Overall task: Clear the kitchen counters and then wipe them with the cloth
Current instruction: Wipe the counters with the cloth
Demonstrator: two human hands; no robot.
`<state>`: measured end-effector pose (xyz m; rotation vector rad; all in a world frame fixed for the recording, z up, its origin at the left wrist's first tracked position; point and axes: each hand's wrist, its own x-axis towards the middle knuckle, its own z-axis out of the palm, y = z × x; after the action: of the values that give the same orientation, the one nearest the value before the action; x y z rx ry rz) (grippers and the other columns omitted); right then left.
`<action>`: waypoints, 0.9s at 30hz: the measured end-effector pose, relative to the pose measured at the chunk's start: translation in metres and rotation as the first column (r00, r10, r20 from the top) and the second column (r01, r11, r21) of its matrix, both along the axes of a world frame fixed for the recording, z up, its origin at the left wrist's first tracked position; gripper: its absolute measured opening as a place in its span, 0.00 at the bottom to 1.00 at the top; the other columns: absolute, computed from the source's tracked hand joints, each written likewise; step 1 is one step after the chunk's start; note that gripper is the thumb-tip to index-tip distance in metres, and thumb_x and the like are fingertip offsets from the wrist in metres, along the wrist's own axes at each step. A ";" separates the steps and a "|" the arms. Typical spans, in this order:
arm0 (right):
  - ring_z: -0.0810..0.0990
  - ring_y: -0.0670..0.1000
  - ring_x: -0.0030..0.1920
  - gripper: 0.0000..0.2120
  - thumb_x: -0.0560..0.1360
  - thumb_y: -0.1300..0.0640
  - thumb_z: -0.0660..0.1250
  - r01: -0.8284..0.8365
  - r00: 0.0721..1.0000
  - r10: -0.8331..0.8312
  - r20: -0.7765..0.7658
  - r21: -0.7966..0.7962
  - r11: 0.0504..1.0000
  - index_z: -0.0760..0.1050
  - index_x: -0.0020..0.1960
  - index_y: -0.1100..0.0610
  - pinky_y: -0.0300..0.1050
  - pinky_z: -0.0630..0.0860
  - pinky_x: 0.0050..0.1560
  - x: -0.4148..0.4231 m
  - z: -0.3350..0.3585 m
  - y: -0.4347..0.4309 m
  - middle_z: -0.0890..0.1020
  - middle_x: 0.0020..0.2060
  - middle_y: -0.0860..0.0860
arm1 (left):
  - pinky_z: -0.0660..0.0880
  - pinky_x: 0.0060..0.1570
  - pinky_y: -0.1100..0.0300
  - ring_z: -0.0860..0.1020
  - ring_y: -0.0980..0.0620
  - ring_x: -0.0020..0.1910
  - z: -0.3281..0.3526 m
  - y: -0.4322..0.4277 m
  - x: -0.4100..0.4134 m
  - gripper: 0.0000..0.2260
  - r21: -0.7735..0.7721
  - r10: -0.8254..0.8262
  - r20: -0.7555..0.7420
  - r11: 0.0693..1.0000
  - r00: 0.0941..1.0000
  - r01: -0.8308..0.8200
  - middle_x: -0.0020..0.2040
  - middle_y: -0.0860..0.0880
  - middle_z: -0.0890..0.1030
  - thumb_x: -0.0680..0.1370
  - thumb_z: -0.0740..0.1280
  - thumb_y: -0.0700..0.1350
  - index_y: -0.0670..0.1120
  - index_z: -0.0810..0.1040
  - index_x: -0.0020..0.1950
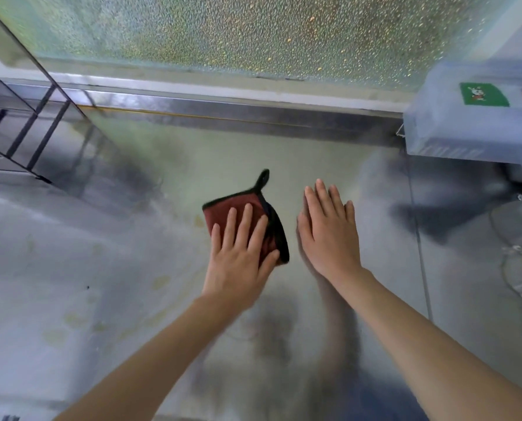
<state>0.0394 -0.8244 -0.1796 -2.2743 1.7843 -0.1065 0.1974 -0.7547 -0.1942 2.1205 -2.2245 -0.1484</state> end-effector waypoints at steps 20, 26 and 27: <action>0.50 0.57 0.76 0.28 0.79 0.45 0.41 -0.055 0.993 0.056 -0.108 0.010 0.998 0.53 0.76 0.54 0.55 0.48 0.72 -0.040 -0.006 0.099 0.54 0.76 0.52 | 0.54 0.69 0.41 0.57 0.42 0.73 0.004 0.100 -0.020 0.29 0.005 -0.154 -0.052 0.988 0.987 0.154 0.74 0.46 0.61 0.76 0.52 0.63 0.51 0.61 0.73; 0.48 0.56 0.76 0.27 0.79 0.45 0.42 -0.056 0.996 0.056 -0.071 0.003 0.998 0.51 0.76 0.53 0.53 0.44 0.72 -0.042 -0.008 0.098 0.52 0.76 0.51 | 0.53 0.70 0.43 0.56 0.42 0.74 0.003 0.059 0.007 0.29 0.014 0.024 -0.053 1.000 0.998 -0.023 0.74 0.47 0.61 0.75 0.50 0.64 0.53 0.62 0.73; 0.47 0.55 0.76 0.27 0.80 0.45 0.42 -0.055 0.996 0.054 -0.064 -0.001 0.999 0.50 0.76 0.53 0.53 0.43 0.72 -0.042 -0.008 0.098 0.51 0.76 0.51 | 0.49 0.71 0.43 0.52 0.42 0.75 0.005 0.050 0.010 0.31 0.073 0.112 -0.066 0.991 0.991 -0.108 0.76 0.47 0.57 0.74 0.47 0.64 0.53 0.58 0.74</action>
<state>-0.0026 -0.7262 -0.1880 -2.3510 1.7518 -0.0264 0.2071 -0.7049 -0.1888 2.2306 -2.0880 -0.2933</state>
